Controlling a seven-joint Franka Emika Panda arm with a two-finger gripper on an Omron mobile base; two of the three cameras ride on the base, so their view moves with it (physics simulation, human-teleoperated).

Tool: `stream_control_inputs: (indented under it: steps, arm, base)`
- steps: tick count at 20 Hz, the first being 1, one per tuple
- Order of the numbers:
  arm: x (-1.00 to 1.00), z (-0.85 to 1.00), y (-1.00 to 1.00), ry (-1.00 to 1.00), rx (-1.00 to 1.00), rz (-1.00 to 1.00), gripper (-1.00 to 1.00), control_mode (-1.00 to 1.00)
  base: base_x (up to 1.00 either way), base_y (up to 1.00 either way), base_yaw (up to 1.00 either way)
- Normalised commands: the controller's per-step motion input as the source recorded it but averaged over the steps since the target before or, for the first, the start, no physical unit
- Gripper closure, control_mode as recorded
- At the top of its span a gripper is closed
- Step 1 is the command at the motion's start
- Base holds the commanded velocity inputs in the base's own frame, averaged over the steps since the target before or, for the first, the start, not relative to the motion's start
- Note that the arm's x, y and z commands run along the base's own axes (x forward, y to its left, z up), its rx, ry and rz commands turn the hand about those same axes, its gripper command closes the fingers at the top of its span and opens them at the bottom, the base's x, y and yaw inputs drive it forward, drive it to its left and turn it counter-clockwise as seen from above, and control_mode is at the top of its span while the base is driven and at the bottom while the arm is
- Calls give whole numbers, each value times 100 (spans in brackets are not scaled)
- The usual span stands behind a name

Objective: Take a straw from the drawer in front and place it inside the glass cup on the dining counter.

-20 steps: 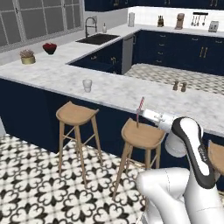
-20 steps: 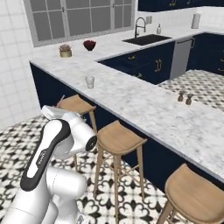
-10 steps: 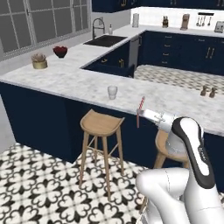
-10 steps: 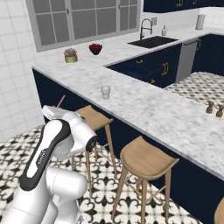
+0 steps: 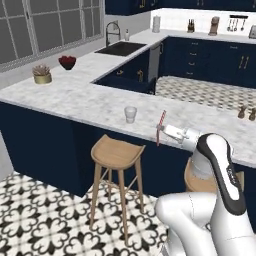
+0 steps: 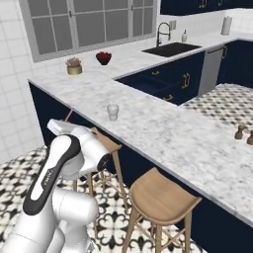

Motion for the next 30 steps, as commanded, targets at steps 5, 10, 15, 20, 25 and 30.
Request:
stream_control_inputs:
  steps: [5,10,15,20,25,30]
  arm:
    - [0,0,0,0,0,0,100,100]
    - [0,0,0,0,0,0,100,100]
    - [0,0,0,0,0,0,100,100]
    - [0,0,0,0,0,0,100,100]
    - [0,0,0,0,0,0,100,100]
    - [40,34,0,-1,8,-9,100,-100]
  base:
    - [53,62,-2]
    - [51,40,-1]
    - [54,6,0]
    - [64,0,-1]
    - [54,3,-10]
    - [11,1,-3]
